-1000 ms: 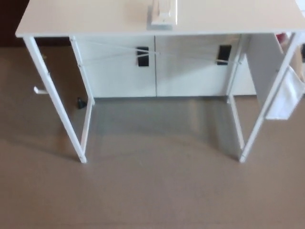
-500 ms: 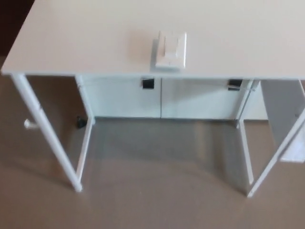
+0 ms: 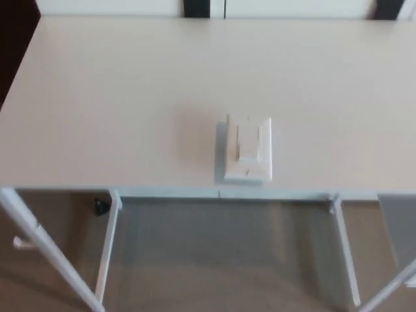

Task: The robot walk towards a table in front and then clicks the light switch button using the right hand's index finger

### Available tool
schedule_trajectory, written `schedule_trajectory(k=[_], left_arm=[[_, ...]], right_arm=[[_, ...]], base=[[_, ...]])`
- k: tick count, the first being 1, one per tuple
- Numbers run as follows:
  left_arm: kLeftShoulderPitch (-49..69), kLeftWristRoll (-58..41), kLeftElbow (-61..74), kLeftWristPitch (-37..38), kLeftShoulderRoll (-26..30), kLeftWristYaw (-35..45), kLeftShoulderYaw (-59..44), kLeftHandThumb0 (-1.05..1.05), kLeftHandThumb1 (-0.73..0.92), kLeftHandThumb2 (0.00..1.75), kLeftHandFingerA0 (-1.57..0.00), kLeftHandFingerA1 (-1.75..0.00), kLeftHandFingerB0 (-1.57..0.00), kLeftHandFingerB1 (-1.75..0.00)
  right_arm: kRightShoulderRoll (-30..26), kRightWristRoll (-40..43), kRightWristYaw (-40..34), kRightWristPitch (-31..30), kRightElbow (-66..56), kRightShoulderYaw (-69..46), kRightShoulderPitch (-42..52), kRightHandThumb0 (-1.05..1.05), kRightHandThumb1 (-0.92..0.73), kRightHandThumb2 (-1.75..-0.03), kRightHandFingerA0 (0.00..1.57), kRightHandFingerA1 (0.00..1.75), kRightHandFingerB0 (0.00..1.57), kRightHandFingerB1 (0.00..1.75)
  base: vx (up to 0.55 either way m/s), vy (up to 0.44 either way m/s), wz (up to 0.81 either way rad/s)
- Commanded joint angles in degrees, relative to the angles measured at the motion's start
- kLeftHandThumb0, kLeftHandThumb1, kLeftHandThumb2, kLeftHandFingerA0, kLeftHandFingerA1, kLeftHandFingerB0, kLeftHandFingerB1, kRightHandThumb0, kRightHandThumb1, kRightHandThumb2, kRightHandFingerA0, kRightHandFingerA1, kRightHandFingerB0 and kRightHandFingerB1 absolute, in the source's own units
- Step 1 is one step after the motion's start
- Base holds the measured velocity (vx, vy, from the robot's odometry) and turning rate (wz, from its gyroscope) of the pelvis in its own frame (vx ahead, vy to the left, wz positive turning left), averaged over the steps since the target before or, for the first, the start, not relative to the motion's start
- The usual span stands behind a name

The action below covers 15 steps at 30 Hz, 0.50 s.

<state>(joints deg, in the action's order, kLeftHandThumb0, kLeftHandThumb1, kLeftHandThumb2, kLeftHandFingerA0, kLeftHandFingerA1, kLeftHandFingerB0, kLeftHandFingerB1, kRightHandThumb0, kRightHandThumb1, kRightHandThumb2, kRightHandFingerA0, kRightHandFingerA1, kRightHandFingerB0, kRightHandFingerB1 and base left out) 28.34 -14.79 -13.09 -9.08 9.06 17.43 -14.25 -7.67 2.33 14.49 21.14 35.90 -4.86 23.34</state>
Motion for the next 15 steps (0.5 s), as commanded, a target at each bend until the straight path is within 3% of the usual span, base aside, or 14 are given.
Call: schedule_trajectory(k=[1,8,15], left_arm=[[-0.11,0.22,-1.11,2.65,0.52,1.29,-0.21,-0.38,0.78,0.64,-0.40,-0.43,-0.25,-0.34],[-0.73,0.46,-3.15,3.94,0.68,1.92,-0.27,-0.37,0.77,0.64,-0.41,-0.43,-0.25,-0.35],[-0.21,0.78,-2.12,2.56,1.22,2.46,0.49,-0.37,0.82,0.64,-0.44,-0.43,-0.28,-0.35]], right_arm=[[-1.24,-0.74,-0.66,1.23,0.13,0.01,0.29,-0.38,-0.62,-0.57,0.63,0.57,0.42,0.45],[-1.32,-0.71,-0.72,2.08,0.44,0.30,0.47,-0.37,-0.62,-0.57,0.63,0.58,0.43,0.46],[-1.59,-1.11,-0.93,2.78,1.39,0.70,0.56,-0.39,-0.62,-0.58,0.61,0.56,0.42,0.46]], base=[[0.33,-0.139,0.47],[0.21,-0.082,0.00],[0.15,0.124,0.00]])
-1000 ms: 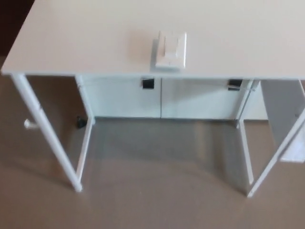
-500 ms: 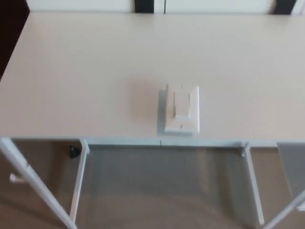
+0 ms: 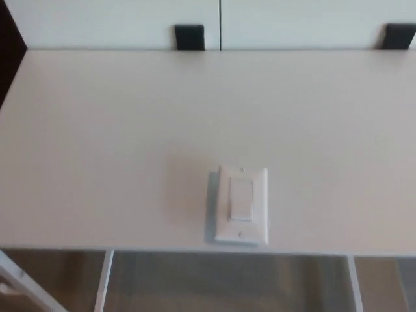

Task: The robot walk towards a table in front and then clicks the light switch button using the right hand's index finger

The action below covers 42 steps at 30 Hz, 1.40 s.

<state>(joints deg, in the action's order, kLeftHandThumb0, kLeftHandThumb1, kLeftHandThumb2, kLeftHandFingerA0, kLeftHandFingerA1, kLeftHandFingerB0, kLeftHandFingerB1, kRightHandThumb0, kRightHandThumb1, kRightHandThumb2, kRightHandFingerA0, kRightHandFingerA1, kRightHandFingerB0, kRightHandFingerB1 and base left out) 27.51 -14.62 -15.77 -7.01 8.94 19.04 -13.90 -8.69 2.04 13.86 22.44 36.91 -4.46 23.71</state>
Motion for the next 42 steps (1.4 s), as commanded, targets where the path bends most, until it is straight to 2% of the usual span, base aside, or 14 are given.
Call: schedule_trajectory(k=[1,7,17,42], left_arm=[[0.71,0.54,0.36,0.45,1.34,0.85,0.13,-0.36,0.83,0.64,-0.45,-0.43,-0.28,-0.35],[0.75,0.28,-0.67,0.72,1.92,1.84,0.41,-0.37,0.83,0.64,-0.44,-0.43,-0.28,-0.35],[2.00,1.97,0.64,1.66,3.08,1.31,2.06,-0.38,0.74,0.62,-0.48,-0.46,-0.28,-0.36],[2.70,2.84,1.59,1.70,4.29,1.52,3.39,-0.37,0.77,0.63,-0.50,-0.46,-0.28,-0.36]], right_arm=[[-0.69,-1.13,-0.40,1.87,0.56,0.53,0.36,-0.39,-0.63,-0.57,0.61,0.56,0.42,0.46],[-0.41,-0.32,-0.08,1.99,1.69,0.41,0.22,-0.37,-0.62,-0.57,0.62,0.57,0.43,0.46],[-0.26,-0.81,-0.56,2.53,2.01,0.80,0.38,-0.37,-0.62,-0.57,0.63,0.57,0.43,0.46],[-1.41,-4.22,-1.99,4.64,1.82,4.23,1.36,-0.37,-0.61,-0.57,0.62,0.58,0.44,0.46]], base=[[0.17,0.166,-0.33],[0.09,0.084,0.01],[-0.02,-0.077,0.02],[-0.01,0.017,0.04]])
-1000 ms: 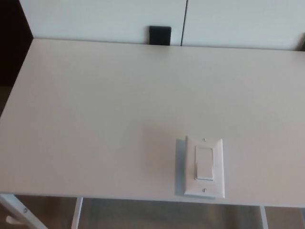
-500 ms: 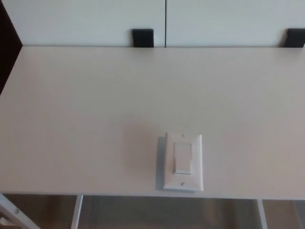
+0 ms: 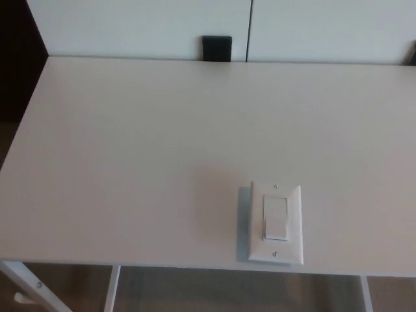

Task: The robot walk towards a table in front and then clicks the light switch button using the right hand's index finger

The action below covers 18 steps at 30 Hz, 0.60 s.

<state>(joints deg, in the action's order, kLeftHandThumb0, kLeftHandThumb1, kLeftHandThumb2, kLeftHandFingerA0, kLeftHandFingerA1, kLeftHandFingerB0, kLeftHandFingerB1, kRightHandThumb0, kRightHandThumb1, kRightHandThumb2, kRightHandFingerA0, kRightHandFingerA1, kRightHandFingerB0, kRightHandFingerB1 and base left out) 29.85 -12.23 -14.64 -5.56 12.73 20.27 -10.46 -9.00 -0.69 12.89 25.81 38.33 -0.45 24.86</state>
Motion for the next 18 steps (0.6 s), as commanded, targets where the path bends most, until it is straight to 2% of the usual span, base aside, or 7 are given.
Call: schedule_trajectory(k=[1,8,10,14,16,18], left_arm=[[0.17,0.51,0.13,0.31,0.51,0.25,-0.05,-0.37,0.77,0.63,-0.51,-0.45,-0.28,-0.36],[0.07,1.14,0.03,0.99,0.78,0.28,0.20,-0.38,0.79,0.63,-0.51,-0.46,-0.28,-0.37],[0.59,1.18,-0.49,0.94,0.70,0.17,0.07,-0.37,0.75,0.63,-0.51,-0.45,-0.29,-0.37],[0.15,1.30,-0.51,1.29,0.71,0.03,0.11,-0.36,0.77,0.63,-0.52,-0.46,-0.29,-0.37],[-0.49,1.03,-1.12,1.37,0.68,0.18,-0.04,-0.37,0.76,0.62,-0.51,-0.46,-0.30,-0.37],[-0.42,1.48,-1.20,1.81,0.89,0.28,0.26,-0.39,0.76,0.63,-0.51,-0.46,-0.29,-0.37]], right_arm=[[-1.18,-1.52,-1.00,1.40,0.53,0.23,0.13,-0.38,-0.60,-0.57,0.62,0.59,0.45,0.47],[-1.80,-2.93,-1.33,1.83,0.33,0.95,0.15,-0.37,-0.60,-0.57,0.63,0.57,0.45,0.46],[-3.55,-1.67,4.02,-0.62,-6.89,2.73,4.66,-0.44,-0.59,-0.56,0.62,0.56,0.47,0.47],[-7.98,-0.94,9.31,-4.66,-22.67,5.86,11.81,-0.48,-0.57,-0.56,0.64,0.54,0.51,0.46],[-10.42,2.62,13.95,-1.98,-26.66,6.93,13.57,-0.48,-0.58,-0.57,0.61,0.60,0.49,0.50],[-12.58,4.80,14.98,-2.74,-34.60,7.12,18.20,-0.51,-0.58,-0.57,0.65,0.54,0.52,0.47]], base=[[0.00,0.000,0.00],[0.00,0.000,0.00],[0.00,0.000,0.00],[0.00,0.000,0.00],[0.00,0.000,0.00],[0.00,0.000,0.00]])
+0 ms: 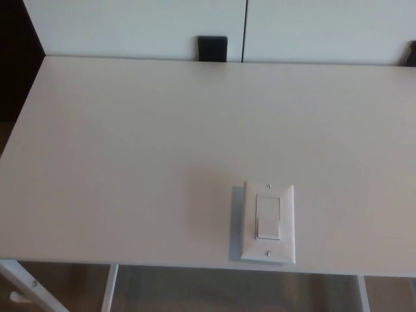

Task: The robot walk towards a table in front and then clicks the light switch button using the right hand's index finger

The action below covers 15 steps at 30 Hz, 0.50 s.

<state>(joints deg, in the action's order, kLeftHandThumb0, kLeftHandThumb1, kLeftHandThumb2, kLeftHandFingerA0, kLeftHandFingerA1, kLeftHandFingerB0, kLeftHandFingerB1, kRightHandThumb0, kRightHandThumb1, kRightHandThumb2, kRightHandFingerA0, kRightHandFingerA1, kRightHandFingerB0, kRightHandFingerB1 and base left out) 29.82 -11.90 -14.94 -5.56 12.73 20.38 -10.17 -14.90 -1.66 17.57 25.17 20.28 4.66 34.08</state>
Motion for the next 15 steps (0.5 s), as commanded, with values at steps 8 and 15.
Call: schedule_trajectory(k=[8,15], left_arm=[[0.69,0.77,0.53,0.87,0.87,0.21,-0.08,-0.35,0.78,0.63,-0.52,-0.46,-0.30,-0.37],[0.70,0.49,1.03,1.19,1.14,0.74,-0.24,-0.36,0.78,0.63,-0.50,-0.46,-0.29,-0.37]], right_arm=[[-9.54,11.15,9.06,1.84,-32.50,-2.36,18.90,-0.55,-0.58,-0.57,0.61,0.55,0.51,0.47],[-6.23,13.26,3.97,4.78,-46.79,-13.87,26.19,-0.53,-0.59,-0.58,0.53,0.47,0.52,0.43]], base=[[0.00,0.000,0.00],[0.00,0.000,0.00]])
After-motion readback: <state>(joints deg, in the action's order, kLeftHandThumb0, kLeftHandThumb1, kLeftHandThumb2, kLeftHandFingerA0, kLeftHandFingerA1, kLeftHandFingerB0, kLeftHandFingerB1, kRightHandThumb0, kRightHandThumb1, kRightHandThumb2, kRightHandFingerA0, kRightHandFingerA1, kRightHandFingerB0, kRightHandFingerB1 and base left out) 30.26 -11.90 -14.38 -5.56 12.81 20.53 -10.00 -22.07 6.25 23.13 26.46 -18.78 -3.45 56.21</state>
